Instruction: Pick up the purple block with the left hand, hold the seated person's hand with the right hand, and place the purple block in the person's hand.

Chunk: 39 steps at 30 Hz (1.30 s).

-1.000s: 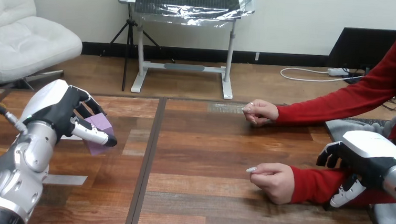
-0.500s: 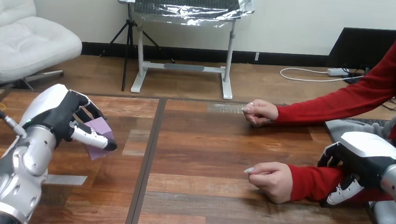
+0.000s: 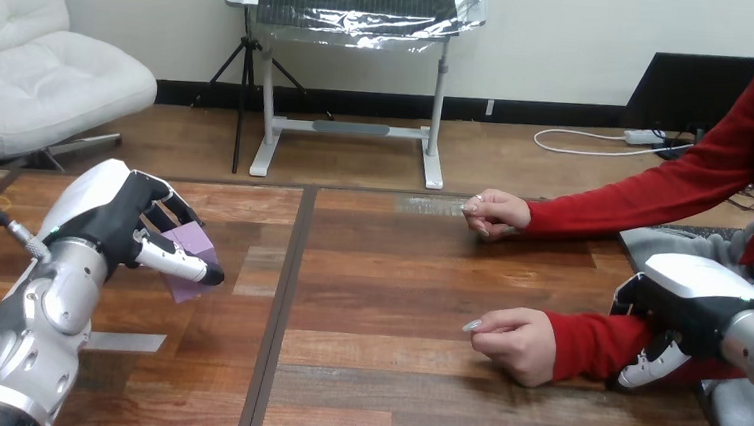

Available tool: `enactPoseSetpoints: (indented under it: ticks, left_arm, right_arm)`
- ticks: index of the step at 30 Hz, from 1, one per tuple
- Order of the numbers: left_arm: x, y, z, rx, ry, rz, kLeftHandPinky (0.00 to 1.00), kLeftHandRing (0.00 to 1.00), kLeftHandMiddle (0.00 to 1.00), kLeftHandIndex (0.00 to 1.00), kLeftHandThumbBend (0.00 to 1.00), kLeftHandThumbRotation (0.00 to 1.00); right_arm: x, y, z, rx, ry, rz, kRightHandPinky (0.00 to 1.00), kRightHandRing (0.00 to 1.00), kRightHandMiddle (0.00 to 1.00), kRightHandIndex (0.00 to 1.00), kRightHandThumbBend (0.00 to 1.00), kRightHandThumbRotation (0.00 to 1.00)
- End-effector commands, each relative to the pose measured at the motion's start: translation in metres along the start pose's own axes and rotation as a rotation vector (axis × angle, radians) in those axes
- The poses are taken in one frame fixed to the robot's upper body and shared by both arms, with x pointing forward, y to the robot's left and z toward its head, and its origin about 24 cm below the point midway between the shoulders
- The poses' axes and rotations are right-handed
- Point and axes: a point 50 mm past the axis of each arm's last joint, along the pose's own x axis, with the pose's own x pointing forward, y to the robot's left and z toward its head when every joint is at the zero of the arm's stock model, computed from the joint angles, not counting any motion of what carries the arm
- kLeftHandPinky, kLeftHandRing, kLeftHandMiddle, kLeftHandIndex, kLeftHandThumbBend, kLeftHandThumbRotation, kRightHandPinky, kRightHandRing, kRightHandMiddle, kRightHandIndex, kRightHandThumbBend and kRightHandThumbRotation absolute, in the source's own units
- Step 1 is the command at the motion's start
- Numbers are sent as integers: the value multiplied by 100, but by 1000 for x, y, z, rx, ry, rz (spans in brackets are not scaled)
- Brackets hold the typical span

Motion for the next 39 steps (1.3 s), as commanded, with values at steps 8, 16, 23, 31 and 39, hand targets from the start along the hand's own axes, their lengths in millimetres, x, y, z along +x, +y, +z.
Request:
enactPoseSetpoints:
  ticks: [8,16,23,31,39]
  left_arm:
    - [2,22,16,51,-59,80,38,45,50,48,70,0]
    - [3,24,15,22,-57,71,39,45,50,47,70,0]
    - [2,25,16,0,-71,69,38,45,50,47,70,0]
    - [2,25,18,-10,-78,69,37,44,50,47,70,0]
    - [2,24,20,-11,-90,59,37,43,49,47,70,0]
  right_arm:
    - [12,6,19,21,-30,48,27,36,45,48,80,14]
    - [12,3,20,47,-42,27,30,38,45,44,82,14]
    - [10,-4,20,84,-60,4,34,41,46,44,82,15]
    - [8,-12,20,119,-87,-40,27,33,39,39,83,16]
    - [5,-22,20,162,-120,-93,22,27,33,34,85,16]
